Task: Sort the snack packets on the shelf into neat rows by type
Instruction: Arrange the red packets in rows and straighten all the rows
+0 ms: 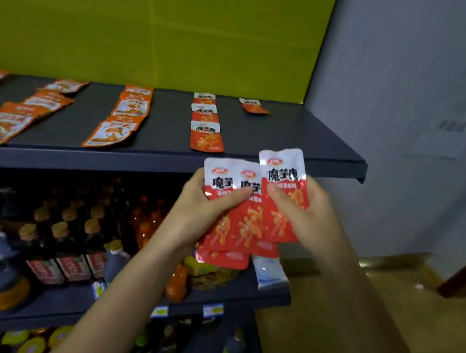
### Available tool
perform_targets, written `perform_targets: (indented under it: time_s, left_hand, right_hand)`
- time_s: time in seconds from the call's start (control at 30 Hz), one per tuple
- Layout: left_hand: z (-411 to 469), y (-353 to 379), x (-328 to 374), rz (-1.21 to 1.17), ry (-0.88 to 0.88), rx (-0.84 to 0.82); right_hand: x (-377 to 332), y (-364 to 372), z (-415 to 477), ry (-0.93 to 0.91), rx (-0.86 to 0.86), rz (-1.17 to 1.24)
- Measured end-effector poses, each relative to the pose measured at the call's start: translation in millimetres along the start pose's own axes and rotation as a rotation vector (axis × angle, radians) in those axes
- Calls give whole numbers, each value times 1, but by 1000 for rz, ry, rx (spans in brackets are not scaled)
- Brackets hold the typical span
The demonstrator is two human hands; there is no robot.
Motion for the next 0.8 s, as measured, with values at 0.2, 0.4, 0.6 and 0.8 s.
perform_targets:
  time_s: [0.2,0.4,0.6,0.8]
  left_hand:
    - [52,-33,35,82,114,279]
    - [100,-59,55,109,158,381]
    - [134,-65,54,149,121,421]
    - [153,-54,52,123,99,440]
  right_hand:
    - [-24,-9,99,-68,9,11]
    - [-22,6,209,-54,-70,-127]
    - [9,14,275,21,-110,-317]
    - [24,14,302,-43,-109,-514]
Point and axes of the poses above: each hand's wrist, its own z-axis towards the middle knuckle, its own y-axis out of the palm, x = y × z, the point moved 2 cm from there along z, towards the middle knuckle, and after that the axes turned 14 degrees about z, right-handed, at the moved point
